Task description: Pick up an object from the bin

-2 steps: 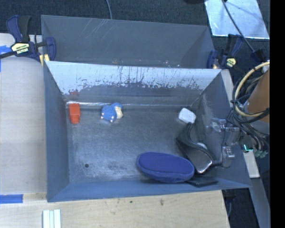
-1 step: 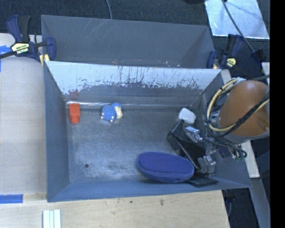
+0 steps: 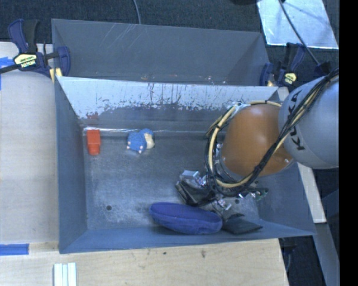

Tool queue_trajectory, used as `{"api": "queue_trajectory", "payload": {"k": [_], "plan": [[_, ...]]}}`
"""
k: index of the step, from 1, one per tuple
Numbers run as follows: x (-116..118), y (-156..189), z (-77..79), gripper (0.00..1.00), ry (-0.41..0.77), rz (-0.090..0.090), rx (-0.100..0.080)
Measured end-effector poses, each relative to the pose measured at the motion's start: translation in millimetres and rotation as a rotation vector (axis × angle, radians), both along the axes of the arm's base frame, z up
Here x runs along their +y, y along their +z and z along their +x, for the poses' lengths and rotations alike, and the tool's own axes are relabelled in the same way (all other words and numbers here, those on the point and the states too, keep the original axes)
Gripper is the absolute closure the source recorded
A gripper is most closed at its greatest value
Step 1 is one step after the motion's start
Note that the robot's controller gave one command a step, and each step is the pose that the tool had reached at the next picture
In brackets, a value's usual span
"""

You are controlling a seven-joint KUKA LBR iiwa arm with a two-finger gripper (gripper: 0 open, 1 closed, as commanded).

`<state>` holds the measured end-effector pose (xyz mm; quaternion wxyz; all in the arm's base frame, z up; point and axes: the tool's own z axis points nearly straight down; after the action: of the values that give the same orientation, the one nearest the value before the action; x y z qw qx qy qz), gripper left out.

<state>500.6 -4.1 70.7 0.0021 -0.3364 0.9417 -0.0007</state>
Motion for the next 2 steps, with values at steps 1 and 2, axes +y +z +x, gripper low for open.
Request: {"api": "queue_trajectory", "payload": {"k": [1, 2], "plan": [[-1, 0, -0.4, 1.0, -0.001, 0.0, 0.001], [0, 58, 30.6, 1.0, 0.017, 0.0, 0.001]]}}
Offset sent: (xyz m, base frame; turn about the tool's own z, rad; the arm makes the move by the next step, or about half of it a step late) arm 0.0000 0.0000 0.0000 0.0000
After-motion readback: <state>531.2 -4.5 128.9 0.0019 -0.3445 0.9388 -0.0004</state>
